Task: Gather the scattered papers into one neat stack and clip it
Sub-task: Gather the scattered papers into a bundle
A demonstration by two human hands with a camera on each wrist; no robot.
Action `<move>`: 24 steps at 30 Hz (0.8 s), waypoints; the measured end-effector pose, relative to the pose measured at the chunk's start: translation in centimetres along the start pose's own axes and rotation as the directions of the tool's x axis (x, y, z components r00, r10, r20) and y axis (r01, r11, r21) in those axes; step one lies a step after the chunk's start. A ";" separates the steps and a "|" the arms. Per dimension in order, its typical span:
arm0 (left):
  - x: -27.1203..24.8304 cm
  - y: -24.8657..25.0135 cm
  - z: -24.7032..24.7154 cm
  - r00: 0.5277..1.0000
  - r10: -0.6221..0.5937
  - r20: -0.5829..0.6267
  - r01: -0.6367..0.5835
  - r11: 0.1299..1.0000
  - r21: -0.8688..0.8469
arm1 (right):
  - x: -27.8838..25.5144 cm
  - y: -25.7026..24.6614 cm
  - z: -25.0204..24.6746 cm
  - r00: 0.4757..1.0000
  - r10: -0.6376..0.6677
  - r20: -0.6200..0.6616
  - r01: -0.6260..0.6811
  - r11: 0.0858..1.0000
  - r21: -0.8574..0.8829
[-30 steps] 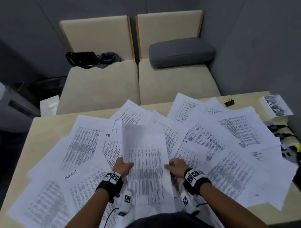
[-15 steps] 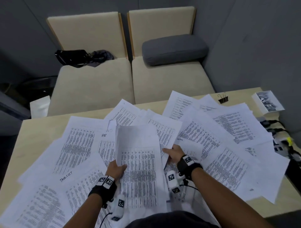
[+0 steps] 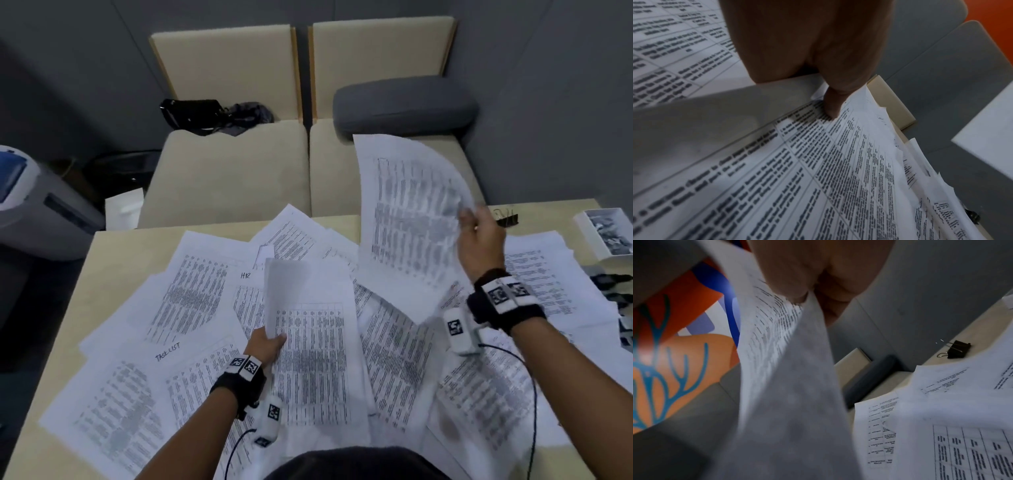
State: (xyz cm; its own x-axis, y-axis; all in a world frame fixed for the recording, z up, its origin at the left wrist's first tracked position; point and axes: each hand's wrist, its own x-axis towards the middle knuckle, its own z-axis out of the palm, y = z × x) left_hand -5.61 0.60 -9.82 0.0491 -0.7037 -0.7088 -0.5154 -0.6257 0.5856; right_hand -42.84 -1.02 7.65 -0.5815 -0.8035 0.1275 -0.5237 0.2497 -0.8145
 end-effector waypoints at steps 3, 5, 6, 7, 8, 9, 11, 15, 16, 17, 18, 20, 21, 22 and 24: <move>-0.2 0.3 -0.1 1.000 0.019 0.009 -0.019 1.000 0.012 | 0.3 -1.0 -1.6 0.998 -0.067 -0.008 0.067 0.998 0.012; -0.4 0.4 0.1 0.999 0.031 0.020 -0.031 0.999 -0.014 | -0.5 0.3 -0.6 0.996 -0.033 0.077 0.031 0.999 0.019; -0.6 0.5 0.2 0.999 0.029 0.026 -0.028 0.999 -0.045 | -1.5 1.3 0.5 0.991 0.007 0.135 -0.006 1.000 -0.006; -0.9 0.7 0.3 0.999 0.020 0.029 -0.017 0.996 -0.085 | -2.8 2.2 1.7 0.982 0.039 0.186 -0.032 0.999 -0.043; -0.9 0.8 0.5 1.000 0.011 0.027 -0.008 0.992 -0.129 | -4.3 3.4 3.1 0.971 0.068 0.229 -0.051 0.996 -0.078; -1.0 1.0 0.6 1.000 0.003 0.022 0.000 0.987 -0.160 | -5.8 4.1 4.4 0.958 0.098 0.269 -0.073 0.992 -0.100; -1.5 1.3 0.6 1.000 -0.002 0.008 0.004 0.984 -0.180 | -8.9 4.7 6.6 0.917 0.201 0.345 -0.164 0.977 -0.134; -2.9 0.4 0.1 0.985 0.025 0.169 0.057 0.884 -0.465 | -12.9 6.0 9.9 0.830 0.308 0.465 -0.182 0.938 -0.296; -3.3 0.3 0.1 0.981 0.024 0.194 0.069 0.885 -0.460 | -13.6 6.5 10.6 0.803 0.298 0.517 -0.148 0.938 -0.312; -3.8 0.3 0.1 0.978 0.022 0.208 0.063 0.917 -0.393 | -14.2 7.0 11.2 0.775 0.276 0.569 -0.111 0.945 -0.307; -4.3 0.2 0.2 0.976 0.044 0.216 0.023 0.954 -0.298 | -14.7 7.7 11.9 0.738 0.266 0.620 -0.090 0.950 -0.300; -5.1 -0.2 0.5 0.980 0.102 0.169 -0.081 0.988 -0.130 | -15.7 7.8 12.7 0.673 0.242 0.699 -0.078 0.963 -0.258; -5.4 -0.5 0.4 0.983 0.117 0.141 -0.105 0.990 -0.089 | -16.0 7.5 12.8 0.660 0.230 0.716 -0.089 0.969 -0.229; -5.6 -0.9 -0.1 0.987 0.119 0.108 -0.112 0.991 -0.069 | -16.1 7.3 13.0 0.666 0.223 0.712 -0.107 0.973 -0.205; -6.8 -1.4 -2.4 0.994 0.104 0.040 -0.100 0.991 -0.092 | -16.0 6.5 12.8 0.696 0.231 0.680 -0.154 0.973 -0.173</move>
State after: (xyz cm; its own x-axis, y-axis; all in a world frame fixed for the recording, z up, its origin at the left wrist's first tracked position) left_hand -3.15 5.42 -4.85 -0.0395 -0.7509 -0.6592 -0.4366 -0.5804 0.6874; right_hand -29.02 6.52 -6.94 -0.1028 -0.8688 -0.4844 -0.5277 0.4605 -0.7138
